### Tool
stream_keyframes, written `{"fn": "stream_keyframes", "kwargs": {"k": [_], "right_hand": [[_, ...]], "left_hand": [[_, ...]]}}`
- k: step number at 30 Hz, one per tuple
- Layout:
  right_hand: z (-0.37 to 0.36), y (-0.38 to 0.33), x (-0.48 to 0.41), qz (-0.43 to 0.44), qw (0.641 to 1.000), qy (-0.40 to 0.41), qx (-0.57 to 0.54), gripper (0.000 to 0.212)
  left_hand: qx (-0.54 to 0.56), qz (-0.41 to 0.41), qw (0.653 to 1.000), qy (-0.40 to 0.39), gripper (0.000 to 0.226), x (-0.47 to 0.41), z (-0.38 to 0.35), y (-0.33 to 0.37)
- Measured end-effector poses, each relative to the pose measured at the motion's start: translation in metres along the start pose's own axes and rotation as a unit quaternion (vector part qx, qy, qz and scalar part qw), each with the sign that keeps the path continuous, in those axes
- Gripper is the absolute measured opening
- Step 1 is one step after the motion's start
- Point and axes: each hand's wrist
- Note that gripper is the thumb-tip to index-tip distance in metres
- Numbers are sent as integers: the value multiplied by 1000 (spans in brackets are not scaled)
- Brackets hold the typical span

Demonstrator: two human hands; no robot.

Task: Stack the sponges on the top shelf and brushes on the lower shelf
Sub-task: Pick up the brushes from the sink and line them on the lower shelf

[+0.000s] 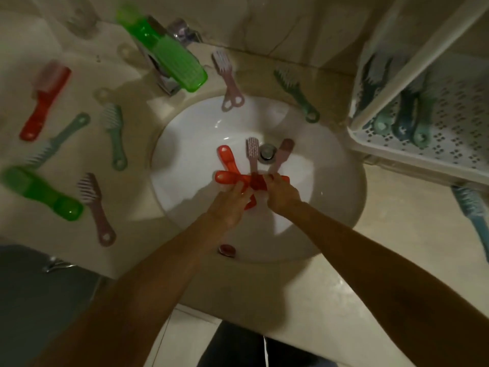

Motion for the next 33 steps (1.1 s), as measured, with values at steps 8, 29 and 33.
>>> {"fn": "stream_keyframes", "kwargs": {"k": [8,29,33], "right_hand": [[-12,7,-7,-24,999,23,33,64],[72,47,80,-91,921,148,-350,16],[99,63,114,-81,884,181,-422,11]], "left_hand": [[-239,-87,966,-47,57,-25,-18,-26],[-40,-90,974,203,39,-13,77,47],[95,-137,977,134,45,2,109,84]]}}
Point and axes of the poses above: each hand's wrist, its own x-axis away from the middle knuckle, its own z-axis out of the back of the hand, y = z × x, and after that the axes turned 1 degree about -z, right-handed
